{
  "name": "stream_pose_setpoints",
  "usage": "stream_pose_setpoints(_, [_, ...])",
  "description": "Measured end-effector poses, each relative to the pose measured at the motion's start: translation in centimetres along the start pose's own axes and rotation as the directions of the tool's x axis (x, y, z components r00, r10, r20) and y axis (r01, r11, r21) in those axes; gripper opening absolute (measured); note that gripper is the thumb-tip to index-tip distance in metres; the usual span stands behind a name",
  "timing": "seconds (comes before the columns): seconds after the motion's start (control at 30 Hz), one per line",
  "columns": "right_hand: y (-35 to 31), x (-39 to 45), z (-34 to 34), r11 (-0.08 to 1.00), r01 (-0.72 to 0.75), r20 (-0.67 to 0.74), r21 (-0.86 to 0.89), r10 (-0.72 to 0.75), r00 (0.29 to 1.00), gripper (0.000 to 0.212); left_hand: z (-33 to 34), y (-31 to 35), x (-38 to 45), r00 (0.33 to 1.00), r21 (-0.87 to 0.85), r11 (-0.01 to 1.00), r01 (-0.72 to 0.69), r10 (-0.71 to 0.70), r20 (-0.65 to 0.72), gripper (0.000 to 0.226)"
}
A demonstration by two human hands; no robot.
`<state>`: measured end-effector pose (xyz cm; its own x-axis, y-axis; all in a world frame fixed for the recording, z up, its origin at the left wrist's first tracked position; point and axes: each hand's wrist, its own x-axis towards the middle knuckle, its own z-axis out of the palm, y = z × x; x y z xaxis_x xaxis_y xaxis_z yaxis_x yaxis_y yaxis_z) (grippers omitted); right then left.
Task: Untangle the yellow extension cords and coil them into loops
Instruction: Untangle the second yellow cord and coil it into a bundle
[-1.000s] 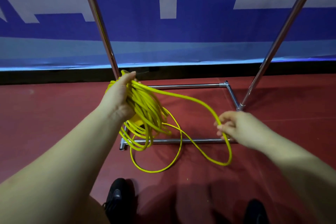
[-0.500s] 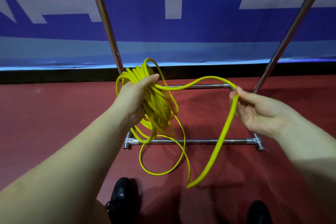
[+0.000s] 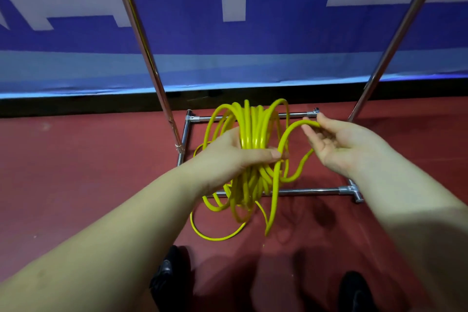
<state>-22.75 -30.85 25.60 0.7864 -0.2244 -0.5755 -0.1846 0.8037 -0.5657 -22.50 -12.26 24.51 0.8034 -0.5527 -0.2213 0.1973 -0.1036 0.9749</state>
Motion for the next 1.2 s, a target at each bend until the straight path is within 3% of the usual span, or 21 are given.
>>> stream_pose_setpoints(0.13, [0.3, -0.2, 0.3, 1.0, -0.006, 0.034, 0.023, 0.005, 0.999, 0.02, 1.2, -0.2, -0.1, 0.997, -0.063, 0.998, 0.002, 0.003, 0.071, 0.008])
stream_pose_setpoints(0.27, [0.1, -0.9, 0.4, 0.999, 0.043, 0.069, 0.023, -0.044, 0.997, 0.021, 2.3, 0.0, -0.3, 0.999, -0.228, 0.973, 0.039, -0.034, 0.028, 0.006])
stream_pose_setpoints(0.37, [0.2, -2.0, 0.4, 0.973, 0.083, 0.145, -0.217, -0.052, 0.988, 0.023, 2.9, 0.4, -0.4, 0.997, -0.313, 0.95, 0.011, -0.035, -0.073, 0.008])
stream_pose_setpoints(0.4, [0.3, -2.5, 0.4, 0.913, 0.136, 0.182, -0.385, -0.069, 0.981, 0.024, 2.9, 0.7, -0.3, 0.99, -0.336, 0.942, -0.004, -0.043, -0.132, 0.009])
stream_pose_setpoints(0.47, [0.6, -3.8, 0.5, 0.632, 0.303, 0.316, -0.713, -0.095, 0.944, 0.029, 2.7, 1.4, 0.0, 0.964, -0.357, 0.933, -0.038, -0.06, -0.259, 0.009])
stream_pose_setpoints(0.53, [1.2, -5.0, 0.3, 0.29, 0.471, 0.472, -0.833, -0.072, 0.879, 0.03, 2.1, 2.0, 0.3, 0.928, -0.36, 0.931, -0.066, -0.076, -0.366, 0.006])
stream_pose_setpoints(0.57, [1.7, -5.5, 0.2, 0.167, 0.537, 0.533, -0.827, -0.07, 0.843, 0.028, 1.7, 2.3, 0.4, 0.91, -0.369, 0.927, -0.074, -0.088, -0.404, 0.008])
stream_pose_setpoints(0.67, [3.4, -5.5, -0.6, 0.001, 0.659, 0.652, -0.752, -0.151, 0.744, 0.027, 0.7, 2.9, 0.3, 0.886, -0.408, 0.91, -0.075, -0.127, -0.447, 0.021])
stream_pose_setpoints(0.77, [3.8, -4.7, -0.2, -0.082, 0.666, 0.663, -0.742, -0.241, 0.709, 0.028, -0.1, 3.3, 0.4, 0.895, -0.435, 0.896, -0.086, -0.122, -0.429, 0.007])
stream_pose_setpoints(0.87, [4.0, -3.8, -0.5, -0.212, 0.646, 0.672, -0.733, -0.084, 0.736, 0.02, -0.7, 3.5, 0.7, 0.902, -0.479, 0.868, -0.131, -0.096, -0.42, 0.011])
stream_pose_setpoints(0.97, [5.3, -3.1, -2.0, -0.19, 0.632, 0.64, -0.752, 0.023, 0.768, 0.016, -1.2, 3.3, 1.3, 0.904, -0.493, 0.856, -0.154, -0.079, -0.42, 0.012])
stream_pose_setpoints(1.07, [5.1, -2.0, -2.3, -0.144, 0.619, 0.626, -0.772, -0.001, 0.78, 0.021, -1.5, 3.4, 2.1, 0.906, -0.478, 0.86, -0.179, -0.045, -0.422, 0.014])
stream_pose_setpoints(1.1, [4.7, -1.7, -1.9, -0.044, 0.614, 0.615, -0.788, -0.033, 0.788, 0.022, -1.5, 3.3, 2.4, 0.906, -0.48, 0.858, -0.185, -0.041, -0.422, 0.015])
stream_pose_setpoints(1.2, [3.0, -1.1, -0.7, 0.424, 0.549, 0.515, -0.72, -0.205, 0.832, 0.02, -1.1, 2.9, 2.7, 0.914, -0.416, 0.893, -0.172, -0.013, -0.405, 0.011])
